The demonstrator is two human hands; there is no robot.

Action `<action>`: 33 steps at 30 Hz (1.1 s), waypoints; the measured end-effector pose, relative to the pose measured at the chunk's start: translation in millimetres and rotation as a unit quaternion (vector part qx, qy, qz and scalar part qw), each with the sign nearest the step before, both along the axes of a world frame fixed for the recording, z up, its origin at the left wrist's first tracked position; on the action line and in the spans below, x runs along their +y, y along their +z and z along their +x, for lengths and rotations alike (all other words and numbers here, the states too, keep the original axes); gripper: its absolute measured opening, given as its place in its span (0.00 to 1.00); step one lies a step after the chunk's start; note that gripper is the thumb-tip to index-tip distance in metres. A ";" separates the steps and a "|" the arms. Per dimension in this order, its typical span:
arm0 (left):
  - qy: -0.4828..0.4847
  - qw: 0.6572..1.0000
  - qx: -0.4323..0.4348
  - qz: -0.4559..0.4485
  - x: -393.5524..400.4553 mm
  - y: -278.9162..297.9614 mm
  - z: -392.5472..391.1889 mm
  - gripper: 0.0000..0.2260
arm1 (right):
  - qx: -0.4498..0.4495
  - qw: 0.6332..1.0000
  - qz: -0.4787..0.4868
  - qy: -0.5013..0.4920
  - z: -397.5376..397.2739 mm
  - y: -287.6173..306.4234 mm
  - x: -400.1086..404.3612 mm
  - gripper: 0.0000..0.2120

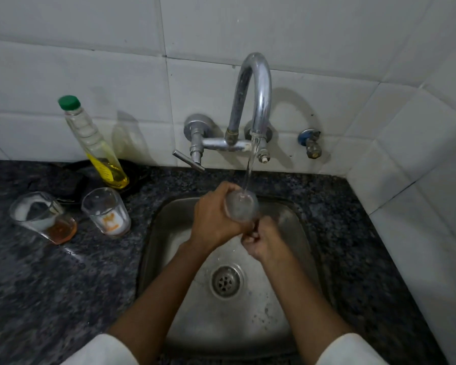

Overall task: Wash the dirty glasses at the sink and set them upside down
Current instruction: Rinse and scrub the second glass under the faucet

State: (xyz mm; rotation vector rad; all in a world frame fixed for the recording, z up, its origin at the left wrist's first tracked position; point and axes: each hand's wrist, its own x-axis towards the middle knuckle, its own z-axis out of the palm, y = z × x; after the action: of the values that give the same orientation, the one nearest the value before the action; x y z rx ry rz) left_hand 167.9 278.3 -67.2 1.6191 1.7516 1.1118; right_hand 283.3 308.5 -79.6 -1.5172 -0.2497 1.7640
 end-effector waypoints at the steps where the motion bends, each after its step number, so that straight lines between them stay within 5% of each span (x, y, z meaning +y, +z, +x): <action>1: 0.005 1.000 -0.005 0.019 1.8 -0.2 0.6 0.29 | 0.030 0.999 -0.017 -0.009 -4.3 -5.2 -3.2 0.18; 5: 0.003 0.999 0.006 0.035 3.4 0.0 1.9 0.28 | 0.026 0.999 -0.019 0.017 -15.9 -15.7 -14.4 0.15; 8: 0.029 0.999 -0.023 0.019 1.3 -4.3 -9.8 0.29 | -0.181 0.973 0.044 0.136 -13.4 -19.9 -21.8 0.15; 11: 0.082 0.994 -0.070 0.011 -8.7 -12.8 -32.0 0.29 | -0.511 0.790 0.241 0.238 -9.1 -8.7 -27.2 0.03; 15: 0.175 0.967 -0.184 0.015 -29.0 -24.8 -64.2 0.27 | -0.618 0.582 0.465 0.250 -52.4 55.3 -23.1 0.06; 17: 0.183 0.964 -0.193 0.022 -36.6 -24.4 -76.6 0.27 | -0.662 0.520 0.473 0.261 -82.8 74.7 -5.3 0.19; 20: 0.172 0.970 -0.172 0.028 -44.0 -20.5 -92.7 0.30 | -0.701 0.493 0.419 0.300 -116.5 83.7 19.9 0.30; 22: 0.166 0.971 -0.170 0.038 -46.6 -20.7 -104.4 0.30 | -0.702 0.491 0.425 0.292 -124.1 80.3 26.5 0.26; 30: 0.113 0.971 -0.202 0.061 -55.7 -14.5 -120.0 0.30 | -0.448 0.766 0.361 0.287 -106.8 71.7 25.4 0.23; 33: 0.092 0.968 -0.223 0.065 -58.6 -6.6 -116.6 0.31 | -0.405 0.768 0.354 0.349 -79.2 65.2 -9.5 0.06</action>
State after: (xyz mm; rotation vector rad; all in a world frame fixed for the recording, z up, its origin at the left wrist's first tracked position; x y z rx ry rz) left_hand 51.4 219.6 -73.8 1.1689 1.5724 1.5665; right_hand 204.1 299.1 -14.4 -1.5605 -1.8912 1.0804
